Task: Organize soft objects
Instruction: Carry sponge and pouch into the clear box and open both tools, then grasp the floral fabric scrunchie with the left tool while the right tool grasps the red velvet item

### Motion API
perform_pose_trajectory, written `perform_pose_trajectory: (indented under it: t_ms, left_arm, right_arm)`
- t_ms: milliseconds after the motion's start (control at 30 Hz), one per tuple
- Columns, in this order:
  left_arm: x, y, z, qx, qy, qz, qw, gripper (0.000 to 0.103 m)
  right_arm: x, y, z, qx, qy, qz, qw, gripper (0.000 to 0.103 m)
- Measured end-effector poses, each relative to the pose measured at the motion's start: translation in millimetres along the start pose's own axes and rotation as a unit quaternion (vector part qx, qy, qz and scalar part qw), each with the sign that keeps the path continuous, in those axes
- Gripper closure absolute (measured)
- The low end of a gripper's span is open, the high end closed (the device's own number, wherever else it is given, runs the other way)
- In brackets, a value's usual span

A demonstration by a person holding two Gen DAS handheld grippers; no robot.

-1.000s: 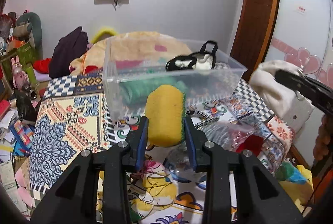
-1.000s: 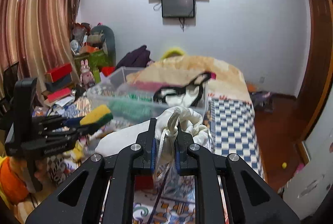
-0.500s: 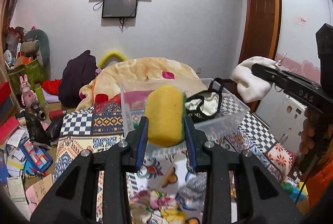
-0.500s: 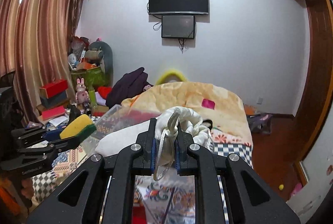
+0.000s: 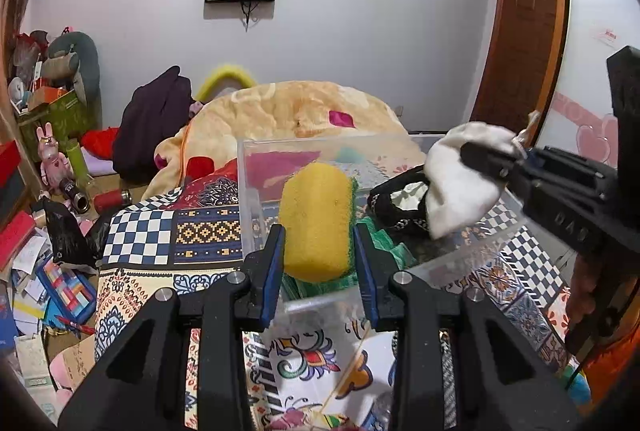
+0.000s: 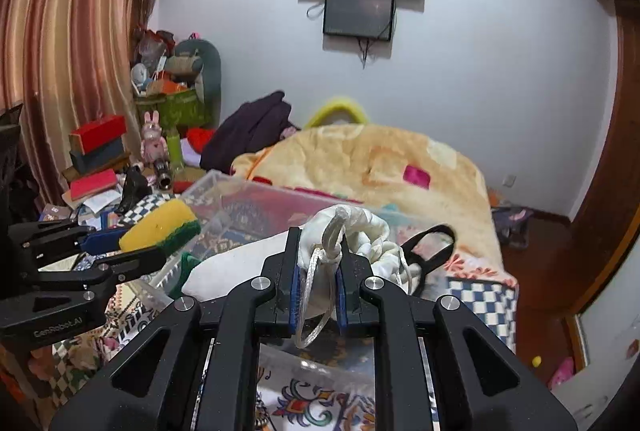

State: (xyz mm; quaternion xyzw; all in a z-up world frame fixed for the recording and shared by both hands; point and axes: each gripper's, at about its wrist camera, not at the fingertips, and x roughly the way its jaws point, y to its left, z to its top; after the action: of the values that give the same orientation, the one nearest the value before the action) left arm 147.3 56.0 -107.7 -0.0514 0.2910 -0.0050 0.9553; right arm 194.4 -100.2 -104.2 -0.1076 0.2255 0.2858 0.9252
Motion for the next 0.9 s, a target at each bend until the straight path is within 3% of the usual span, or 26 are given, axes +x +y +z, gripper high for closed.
perform_pose_trajectory:
  t_ms: [467,600,700,900]
  left_arm:
    - [24.5,-9.2,2.7,0.013,0.03,0.011,0.9994,0.069]
    - [21.4,-12.1,1.4,0.02,0.027,0.011,0.9994,0.064]
    - [15.0,-16.9,-0.3,0.028,0.019,0.012,0.9994,0.053]
    - [-8.4,-23.5,-1.4,0.042,-0.006,0.012,0.999,0.038]
  right_arm:
    - [23.8,-5.3,-7.2,0.001,0.065,0.008,0.998,0.086]
    - [20.1,-2.6,-8.2,-0.007,0.07,0.012,0.997,0.069]
    - [9.4,-1.4,-9.2,-0.009,0.057,0.013,0.998,0.053]
    - [-10.6,-5.7,-7.3,-0.006,0.034,0.01,0.999,0.041]
